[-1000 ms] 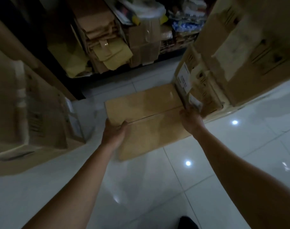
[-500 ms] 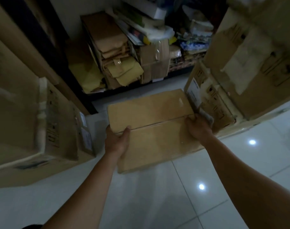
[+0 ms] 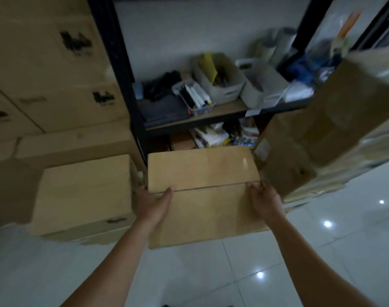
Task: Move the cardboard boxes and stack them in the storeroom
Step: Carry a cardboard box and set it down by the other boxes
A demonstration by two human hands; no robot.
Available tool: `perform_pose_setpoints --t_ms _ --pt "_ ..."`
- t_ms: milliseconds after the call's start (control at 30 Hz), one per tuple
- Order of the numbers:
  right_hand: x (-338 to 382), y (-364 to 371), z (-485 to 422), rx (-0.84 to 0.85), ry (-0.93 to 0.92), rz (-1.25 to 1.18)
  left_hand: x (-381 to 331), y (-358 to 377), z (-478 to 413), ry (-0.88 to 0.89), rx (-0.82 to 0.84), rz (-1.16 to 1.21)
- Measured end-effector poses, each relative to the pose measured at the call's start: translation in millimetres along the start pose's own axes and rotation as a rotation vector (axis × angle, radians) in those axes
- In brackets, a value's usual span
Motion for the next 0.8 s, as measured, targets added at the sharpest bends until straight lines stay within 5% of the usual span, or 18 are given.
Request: perform_pose_setpoints --t_ms 333,800 --pt "83 -88 123 0.03 -0.222 -0.008 -52 -152 95 0.089 -0.107 0.053" --pt "162 38 316 0.28 -0.424 0.024 75 -388 108 -0.008 -0.37 0.092"
Point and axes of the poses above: each hand's wrist, its own z-axis away from the middle knuckle, its own y-axis out of the palm, x = y × z, the point moved 6 cm from there along -z, towards the middle knuckle, and after that the axes turned 9 degrees about -x, right-handed, at the moved point
